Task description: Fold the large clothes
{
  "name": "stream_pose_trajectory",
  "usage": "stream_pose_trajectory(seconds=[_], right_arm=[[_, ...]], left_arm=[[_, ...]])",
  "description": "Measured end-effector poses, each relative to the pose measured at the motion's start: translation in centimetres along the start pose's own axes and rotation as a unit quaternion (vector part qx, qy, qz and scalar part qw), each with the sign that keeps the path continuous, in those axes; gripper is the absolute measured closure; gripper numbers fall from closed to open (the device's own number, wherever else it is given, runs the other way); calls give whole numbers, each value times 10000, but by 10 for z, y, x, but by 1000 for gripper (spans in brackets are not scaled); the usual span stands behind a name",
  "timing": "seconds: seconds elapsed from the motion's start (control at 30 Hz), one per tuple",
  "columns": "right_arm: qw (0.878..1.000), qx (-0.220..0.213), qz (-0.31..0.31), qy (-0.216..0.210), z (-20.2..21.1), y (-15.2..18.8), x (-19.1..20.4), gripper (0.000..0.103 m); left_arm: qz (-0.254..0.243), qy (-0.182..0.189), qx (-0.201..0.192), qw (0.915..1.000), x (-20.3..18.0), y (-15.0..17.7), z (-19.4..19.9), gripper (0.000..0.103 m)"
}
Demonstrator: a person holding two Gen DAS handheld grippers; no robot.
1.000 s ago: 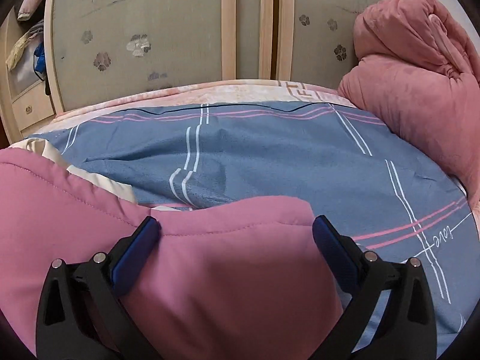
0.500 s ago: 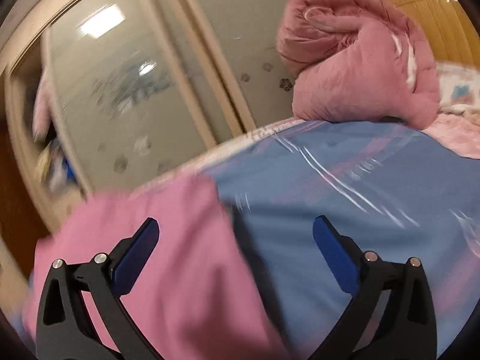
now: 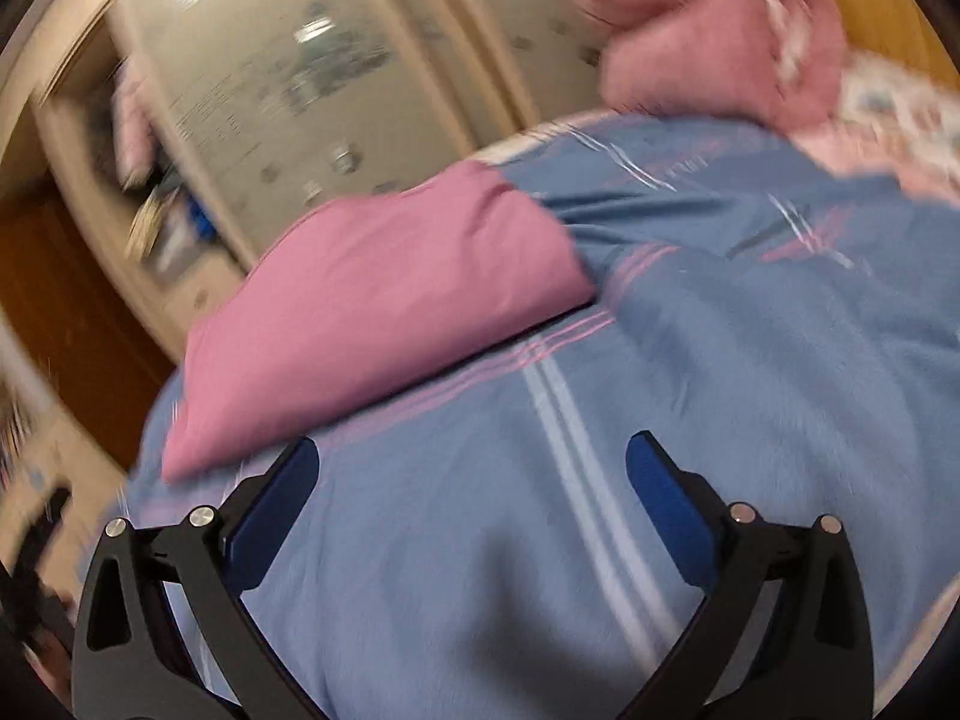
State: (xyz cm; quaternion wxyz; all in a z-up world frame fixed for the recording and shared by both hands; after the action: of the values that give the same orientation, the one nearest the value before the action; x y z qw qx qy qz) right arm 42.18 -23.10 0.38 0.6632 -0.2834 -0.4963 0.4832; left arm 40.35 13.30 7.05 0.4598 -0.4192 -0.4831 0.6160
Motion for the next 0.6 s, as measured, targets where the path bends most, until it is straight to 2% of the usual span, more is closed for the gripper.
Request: stream_pose_trajectory(seconds=[0.03, 0.13, 0.2, 0.3, 0.4, 0.6], right_arm=[[9996, 3, 273, 3, 10, 8, 12, 1], [9966, -75, 825, -21, 34, 25, 35, 1], [9944, -145, 1043, -1, 45, 29, 42, 1], [9916, -159, 1250, -290, 55, 26, 52, 1], [9849, -254, 1657, -431, 67, 26, 63, 1], [9791, -364, 1943, -479, 79, 25, 75, 1]], left_arm=[[-71, -50, 90, 9999, -7, 8, 8, 2], [-252, 135, 313, 9991, -31, 39, 38, 2], [-358, 337, 653, 9967, -47, 59, 52, 2], [-416, 446, 980, 9933, -57, 72, 62, 2], [-535, 414, 894, 9937, -58, 66, 71, 2], [-523, 232, 554, 9968, -58, 46, 88, 2]])
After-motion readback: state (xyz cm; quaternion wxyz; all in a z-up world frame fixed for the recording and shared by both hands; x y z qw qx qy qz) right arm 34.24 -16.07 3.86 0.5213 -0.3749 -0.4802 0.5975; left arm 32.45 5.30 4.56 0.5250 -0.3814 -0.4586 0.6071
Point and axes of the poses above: each gripper's, at about its wrist camera, not at the fingertips, and z roughly against the way its jaws point, x to its left, y to its underside, the point moved 7 cm from there along -z, roughly the way its jaws point, and after that the axes turned 12 degrees about -x, right-handed, at the moved point
